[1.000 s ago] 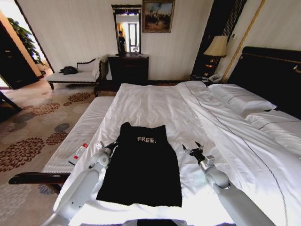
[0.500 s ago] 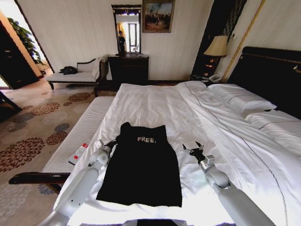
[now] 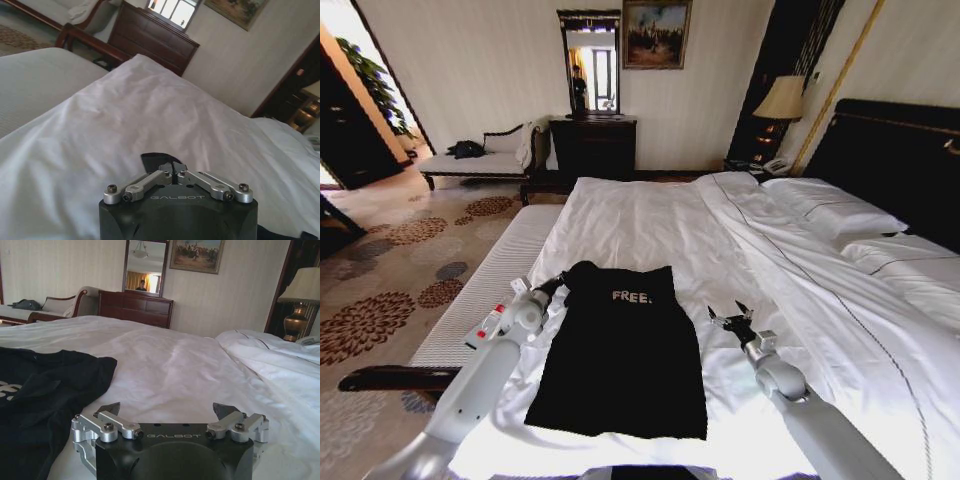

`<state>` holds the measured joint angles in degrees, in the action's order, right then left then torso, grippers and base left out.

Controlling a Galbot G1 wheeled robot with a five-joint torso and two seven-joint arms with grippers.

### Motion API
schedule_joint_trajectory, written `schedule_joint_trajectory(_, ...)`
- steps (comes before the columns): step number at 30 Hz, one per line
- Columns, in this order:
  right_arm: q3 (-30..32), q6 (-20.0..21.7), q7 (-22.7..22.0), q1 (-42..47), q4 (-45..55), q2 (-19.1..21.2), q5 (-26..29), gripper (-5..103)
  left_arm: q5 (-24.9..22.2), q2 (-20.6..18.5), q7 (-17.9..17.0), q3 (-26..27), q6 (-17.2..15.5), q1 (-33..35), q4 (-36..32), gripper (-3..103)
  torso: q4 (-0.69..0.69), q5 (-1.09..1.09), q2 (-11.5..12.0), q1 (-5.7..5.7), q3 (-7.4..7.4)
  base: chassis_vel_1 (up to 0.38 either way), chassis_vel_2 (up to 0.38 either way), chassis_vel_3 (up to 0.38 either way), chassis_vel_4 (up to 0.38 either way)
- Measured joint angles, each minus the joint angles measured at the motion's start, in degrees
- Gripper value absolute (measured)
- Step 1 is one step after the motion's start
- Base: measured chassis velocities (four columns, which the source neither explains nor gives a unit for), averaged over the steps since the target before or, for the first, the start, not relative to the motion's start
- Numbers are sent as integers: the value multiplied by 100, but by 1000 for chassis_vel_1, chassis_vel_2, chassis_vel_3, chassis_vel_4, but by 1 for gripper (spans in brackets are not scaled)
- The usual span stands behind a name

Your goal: Fold the clothes on the bed.

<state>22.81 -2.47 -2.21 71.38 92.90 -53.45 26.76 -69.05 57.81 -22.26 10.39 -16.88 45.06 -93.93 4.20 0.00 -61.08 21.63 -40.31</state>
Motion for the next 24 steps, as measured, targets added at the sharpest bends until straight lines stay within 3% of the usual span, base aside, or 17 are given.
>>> schedule_joint_trajectory(13,-87,0,39,-105,-74,43,26,100,275,-9,-33,-811,-43,-355,39,0,0,0,0,0,0,0,0,0,0)
schedule_joint_trajectory(24,-93,3,53,-117,-82,44,38,100,637,230,-41,-1540,-39,-600,113,0,0,1,0,0,0,0,0,0,0)
